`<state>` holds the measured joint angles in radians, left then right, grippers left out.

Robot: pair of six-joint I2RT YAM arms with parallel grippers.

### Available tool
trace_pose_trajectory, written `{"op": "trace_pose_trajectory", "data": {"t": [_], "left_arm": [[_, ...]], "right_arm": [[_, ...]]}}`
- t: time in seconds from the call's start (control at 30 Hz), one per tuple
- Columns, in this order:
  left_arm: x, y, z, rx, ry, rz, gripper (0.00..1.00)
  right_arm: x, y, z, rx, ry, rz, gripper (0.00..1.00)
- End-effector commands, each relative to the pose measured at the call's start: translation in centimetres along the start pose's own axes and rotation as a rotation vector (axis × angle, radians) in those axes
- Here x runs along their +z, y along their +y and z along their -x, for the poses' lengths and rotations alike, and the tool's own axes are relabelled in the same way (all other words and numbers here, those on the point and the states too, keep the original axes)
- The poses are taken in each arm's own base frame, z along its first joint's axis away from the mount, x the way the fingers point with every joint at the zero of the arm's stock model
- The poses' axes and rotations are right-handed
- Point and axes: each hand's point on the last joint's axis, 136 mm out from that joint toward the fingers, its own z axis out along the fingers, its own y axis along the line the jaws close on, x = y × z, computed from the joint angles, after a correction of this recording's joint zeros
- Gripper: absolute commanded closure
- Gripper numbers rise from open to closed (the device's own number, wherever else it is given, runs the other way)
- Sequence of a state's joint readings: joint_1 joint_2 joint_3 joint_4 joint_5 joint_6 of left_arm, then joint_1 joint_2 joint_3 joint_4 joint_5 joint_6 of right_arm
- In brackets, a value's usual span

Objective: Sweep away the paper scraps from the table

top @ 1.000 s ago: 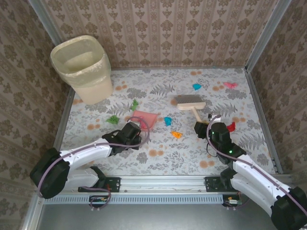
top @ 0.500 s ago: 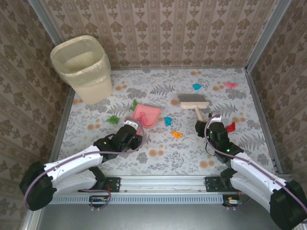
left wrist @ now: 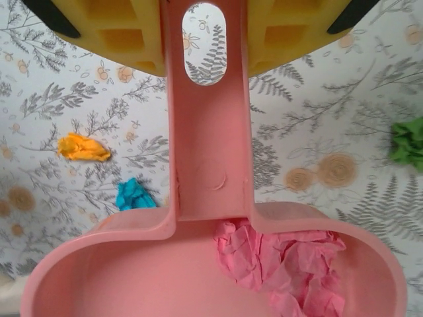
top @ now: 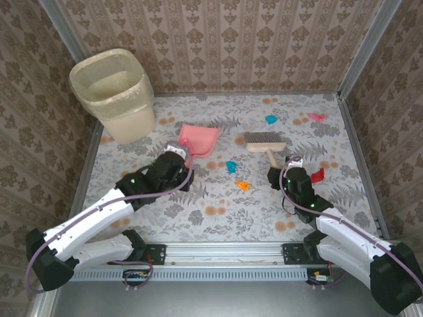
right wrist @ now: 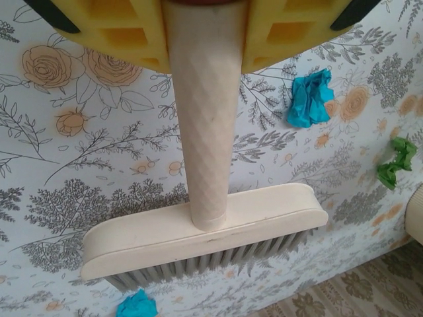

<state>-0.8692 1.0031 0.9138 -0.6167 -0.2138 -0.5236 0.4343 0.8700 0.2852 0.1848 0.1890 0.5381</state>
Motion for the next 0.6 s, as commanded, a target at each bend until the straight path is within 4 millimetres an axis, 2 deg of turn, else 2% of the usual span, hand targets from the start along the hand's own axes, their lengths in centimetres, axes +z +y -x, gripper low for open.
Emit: {"op": "trace_pose_trajectory", "data": {"t": [0.0, 0.17, 0.43, 0.57], "left_arm": [[-1.7, 0.9, 2.0, -0.025, 0.026, 0.038, 1.00], [-3.4, 0.9, 6.4, -0.053, -0.003, 0.049, 1.00], [-4.1, 2.1, 12.8, -0.236, -0.040, 0.010, 1.00], [-4.4, 3.5, 16.5, -0.342, -0.093, -0.017, 1.00]], "right_arm": [[0.0, 2.3, 2.8, 0.017, -0.058, 0.077, 1.00], [0.4, 2.8, 2.5, 0.006, -0.031, 0.093, 1.00], [0.8, 3.6, 2.1, -0.004, 0.001, 0.126, 1.00], [1.0, 3.9, 1.9, -0.009, 0.014, 0.139, 1.00]]}}
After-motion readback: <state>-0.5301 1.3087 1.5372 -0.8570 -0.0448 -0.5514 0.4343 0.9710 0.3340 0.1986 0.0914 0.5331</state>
